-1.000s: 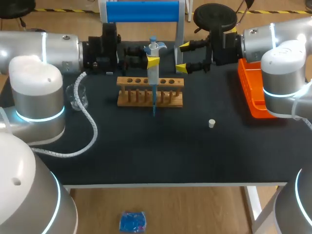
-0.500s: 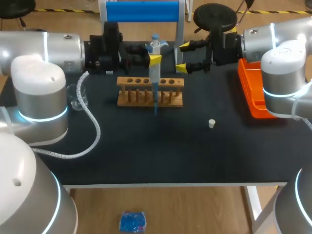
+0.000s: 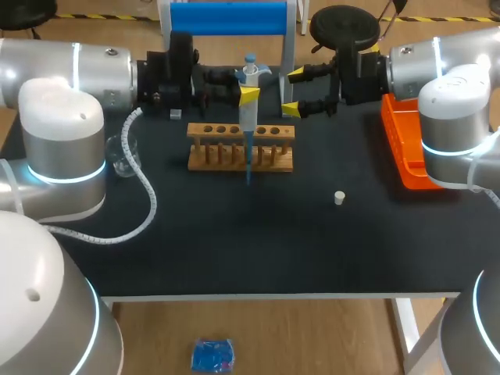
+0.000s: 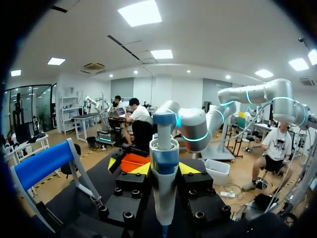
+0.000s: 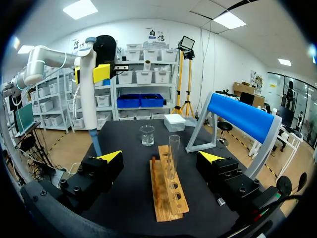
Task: Invert the test tube, pick up the pipette, mount the tip to pipette, aspirate from beaker and dispense into the tube, eject the tip, return the pipette, and cap with the stopper.
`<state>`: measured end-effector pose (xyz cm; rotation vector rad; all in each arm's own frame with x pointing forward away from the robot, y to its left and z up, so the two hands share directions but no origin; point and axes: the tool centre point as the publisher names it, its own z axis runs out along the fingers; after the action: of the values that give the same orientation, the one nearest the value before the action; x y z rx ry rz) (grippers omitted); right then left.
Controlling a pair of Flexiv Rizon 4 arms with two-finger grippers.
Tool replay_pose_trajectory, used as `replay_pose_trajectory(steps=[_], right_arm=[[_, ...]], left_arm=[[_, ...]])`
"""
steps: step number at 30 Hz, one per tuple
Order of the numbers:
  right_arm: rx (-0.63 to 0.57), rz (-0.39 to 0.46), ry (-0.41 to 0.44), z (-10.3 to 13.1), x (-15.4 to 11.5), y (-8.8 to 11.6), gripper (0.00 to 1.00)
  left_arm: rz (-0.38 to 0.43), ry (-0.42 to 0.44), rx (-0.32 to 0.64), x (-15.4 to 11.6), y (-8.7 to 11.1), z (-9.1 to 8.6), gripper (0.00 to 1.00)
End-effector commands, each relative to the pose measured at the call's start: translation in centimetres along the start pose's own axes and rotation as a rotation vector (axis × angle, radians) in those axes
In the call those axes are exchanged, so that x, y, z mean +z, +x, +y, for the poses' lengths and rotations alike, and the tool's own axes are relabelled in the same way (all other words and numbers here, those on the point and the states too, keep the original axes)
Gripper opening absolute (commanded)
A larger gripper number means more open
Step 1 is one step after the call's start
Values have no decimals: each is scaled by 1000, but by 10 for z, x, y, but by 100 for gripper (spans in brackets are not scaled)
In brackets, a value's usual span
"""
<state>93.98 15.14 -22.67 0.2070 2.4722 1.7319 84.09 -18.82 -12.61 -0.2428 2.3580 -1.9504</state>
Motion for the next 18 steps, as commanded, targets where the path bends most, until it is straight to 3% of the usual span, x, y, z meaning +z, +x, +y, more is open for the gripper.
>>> replay_pose_trajectory(steps=[1, 5, 9, 14, 18], right_arm=[[-1, -1, -1, 0, 0, 0, 100], [-1, -1, -1, 0, 0, 0, 100], [-34, -3, -11, 7, -30, 23, 100], [-25, 46, -120, 8, -58, 58, 100], [-24, 110, -204, 6, -56, 83, 100]], left_arm=[[4, -2, -1, 0, -1, -1, 0], [4, -2, -1, 0, -1, -1, 0], [4, -2, -1, 0, -1, -1, 0], [4, -2, -1, 0, -1, -1, 0], [4, -2, -1, 0, -1, -1, 0]])
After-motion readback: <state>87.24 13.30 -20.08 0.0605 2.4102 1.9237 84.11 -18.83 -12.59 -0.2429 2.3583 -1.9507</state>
